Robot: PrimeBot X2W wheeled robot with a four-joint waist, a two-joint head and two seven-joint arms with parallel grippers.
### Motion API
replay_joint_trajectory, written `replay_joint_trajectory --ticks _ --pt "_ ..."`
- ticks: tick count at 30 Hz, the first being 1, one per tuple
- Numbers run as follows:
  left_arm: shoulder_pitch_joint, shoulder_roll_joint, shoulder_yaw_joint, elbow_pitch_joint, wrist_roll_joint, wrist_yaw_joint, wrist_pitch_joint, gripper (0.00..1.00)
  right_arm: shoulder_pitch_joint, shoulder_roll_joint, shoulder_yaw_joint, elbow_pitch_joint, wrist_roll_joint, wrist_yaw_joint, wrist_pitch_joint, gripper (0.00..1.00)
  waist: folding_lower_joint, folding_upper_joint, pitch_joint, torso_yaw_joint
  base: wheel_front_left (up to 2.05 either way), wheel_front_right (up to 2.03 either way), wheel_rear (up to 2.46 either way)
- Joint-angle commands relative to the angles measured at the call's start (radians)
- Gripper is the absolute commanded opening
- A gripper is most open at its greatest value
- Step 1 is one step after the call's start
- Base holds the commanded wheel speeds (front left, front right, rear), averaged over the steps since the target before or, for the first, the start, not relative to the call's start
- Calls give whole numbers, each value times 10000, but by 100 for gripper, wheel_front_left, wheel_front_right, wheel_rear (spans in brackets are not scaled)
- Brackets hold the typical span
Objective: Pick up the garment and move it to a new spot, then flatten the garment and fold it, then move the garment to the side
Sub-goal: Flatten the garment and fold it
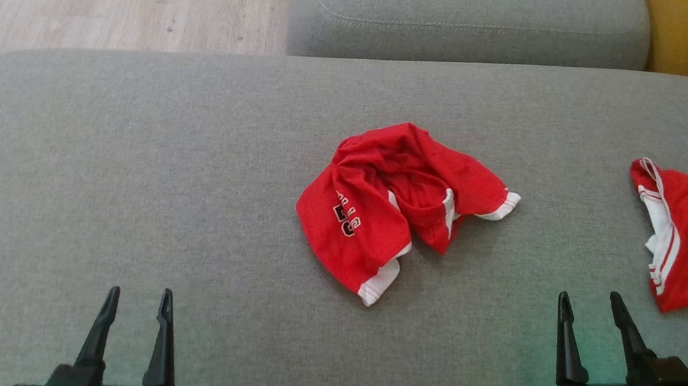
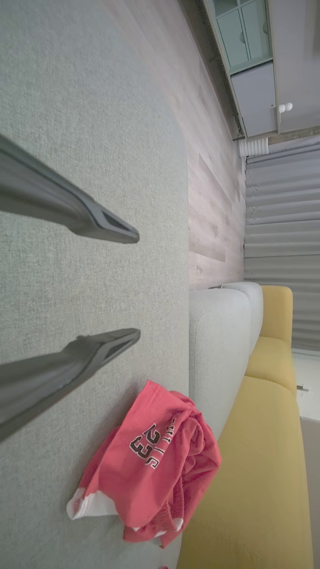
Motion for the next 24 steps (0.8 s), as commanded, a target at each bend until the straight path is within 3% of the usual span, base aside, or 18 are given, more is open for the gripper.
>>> replay_joint_trajectory --ticks 1,15,21,24 --pt "-303 -108 499 -216 113 -55 -97 100 -266 -51 263 -255 69 -9 -110 100 1 -1 37 38 0 0 0" --pt "-697 -324 632 -394 537 -583 -97 100 -422 -49 411 -224 121 -9 -111 100 1 -1 179 71 0 0 0" --pt "-1967 -409 -445 -734 918 -1130 -97 100 -677 -57 691 -293 153 -9 -111 100 1 -1 470 -328 0 0 0" --pt "-3144 -451 -1526 -404 926 -1425 -96 100 -834 -60 813 -337 191 -9 -111 100 1 -1 701 -687 0 0 0"
